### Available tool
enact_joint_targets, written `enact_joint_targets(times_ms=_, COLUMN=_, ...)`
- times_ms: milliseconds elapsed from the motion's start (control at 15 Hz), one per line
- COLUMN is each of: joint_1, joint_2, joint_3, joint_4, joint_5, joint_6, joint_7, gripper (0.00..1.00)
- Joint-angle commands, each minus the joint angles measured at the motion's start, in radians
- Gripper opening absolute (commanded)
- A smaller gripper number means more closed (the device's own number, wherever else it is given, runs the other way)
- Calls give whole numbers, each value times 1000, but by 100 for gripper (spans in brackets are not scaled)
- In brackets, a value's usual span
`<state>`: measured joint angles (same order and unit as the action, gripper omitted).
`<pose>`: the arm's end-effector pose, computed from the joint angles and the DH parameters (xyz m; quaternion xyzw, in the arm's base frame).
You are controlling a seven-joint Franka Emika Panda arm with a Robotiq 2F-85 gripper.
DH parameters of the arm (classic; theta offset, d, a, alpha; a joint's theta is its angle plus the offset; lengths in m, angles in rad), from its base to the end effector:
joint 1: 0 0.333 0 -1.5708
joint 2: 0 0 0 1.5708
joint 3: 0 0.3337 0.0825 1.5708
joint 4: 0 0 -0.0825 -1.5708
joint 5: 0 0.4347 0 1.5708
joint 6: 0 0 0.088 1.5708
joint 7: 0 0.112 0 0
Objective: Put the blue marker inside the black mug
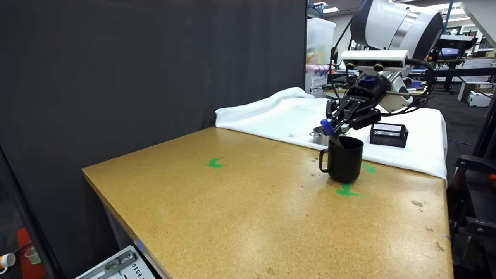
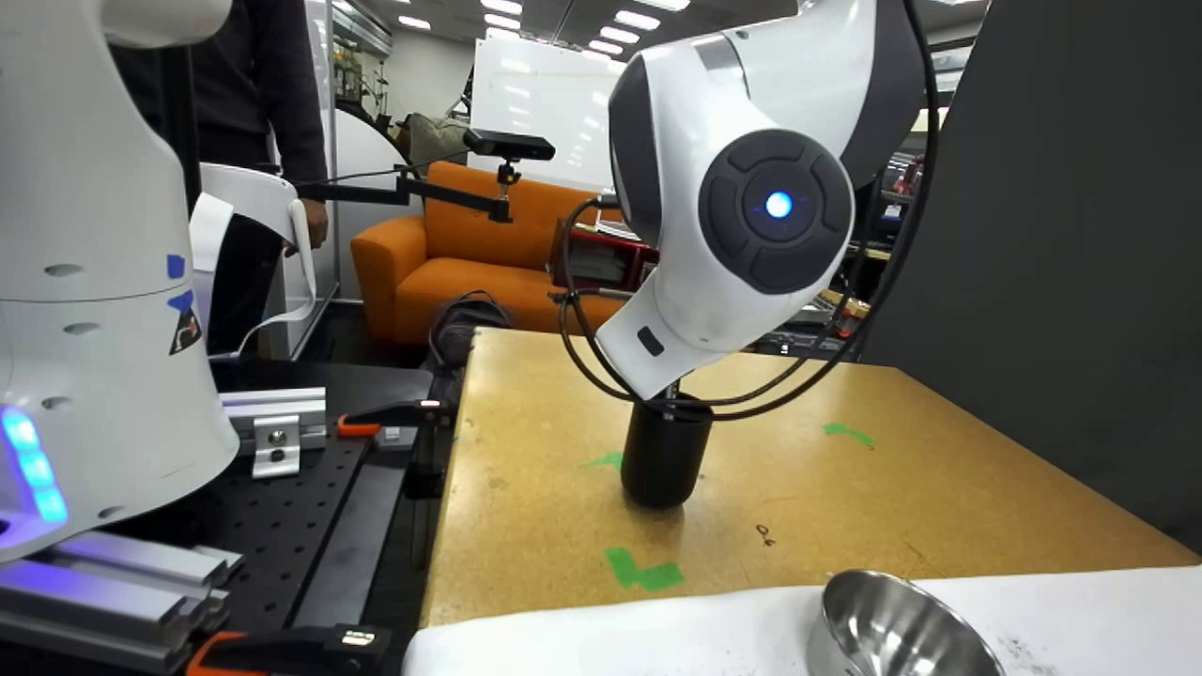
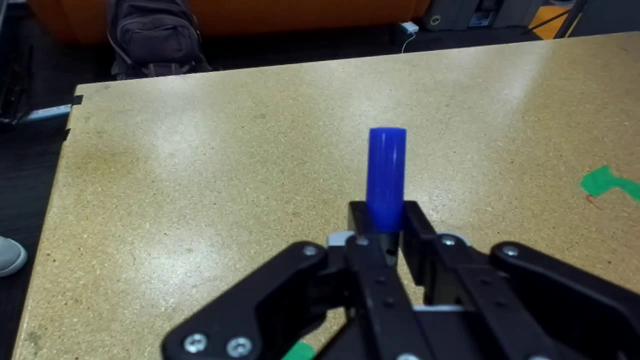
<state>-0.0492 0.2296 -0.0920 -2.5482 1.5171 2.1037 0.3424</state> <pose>0.4353 -0.0127 0.1366 -0.5440 0.6771 0.2774 0.4106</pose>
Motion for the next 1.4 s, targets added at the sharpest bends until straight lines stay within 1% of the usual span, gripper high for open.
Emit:
enact_joint_targets(times_ms=0, joint_1=-33, joint_2=46, joint_3=-16, joint_4=16, joint_5=48, joint_6=-78, joint_7=-75, gripper=5)
enact_joint_targets(times_ms=200, joint_1=-42, joint_2=75, joint_3=-28, joint_4=24, joint_5=63, joint_6=-106, joint_7=-100, gripper=5)
enact_joint_targets(times_ms=267, joint_1=-41, joint_2=82, joint_3=-30, joint_4=30, joint_5=65, joint_6=-111, joint_7=-98, gripper=44)
enact_joint_targets(times_ms=333, joint_1=-40, joint_2=88, joint_3=-31, joint_4=35, joint_5=65, joint_6=-111, joint_7=-97, gripper=45)
enact_joint_targets(times_ms=400, joint_1=-36, joint_2=91, joint_3=-29, joint_4=41, joint_5=66, joint_6=-108, joint_7=-92, gripper=49)
enact_joint_targets(times_ms=733, joint_1=-24, joint_2=90, joint_3=-23, joint_4=68, joint_5=62, joint_6=-90, joint_7=-74, gripper=86)
enact_joint_targets(times_ms=800, joint_1=-15, joint_2=83, joint_3=-20, joint_4=72, joint_5=61, joint_6=-72, joint_7=-61, gripper=93)
enact_joint_targets(times_ms=867, joint_1=1, joint_2=71, joint_3=-16, joint_4=71, joint_5=57, joint_6=-35, joint_7=-37, gripper=98)
enact_joint_targets(times_ms=933, joint_1=25, joint_2=52, joint_3=-8, joint_4=70, joint_5=52, joint_6=23, joint_7=-1, gripper=100)
enact_joint_targets(times_ms=1133, joint_1=93, joint_2=2, joint_3=21, joint_4=72, joint_5=4, joint_6=178, joint_7=125, gripper=100)
enact_joint_targets(times_ms=1200, joint_1=122, joint_2=-22, joint_3=38, joint_4=69, joint_5=-21, joint_6=248, joint_7=187, gripper=100)
enact_joint_targets(times_ms=1333, joint_1=173, joint_2=-67, joint_3=73, joint_4=64, joint_5=-111, joint_6=367, joint_7=340, gripper=100)
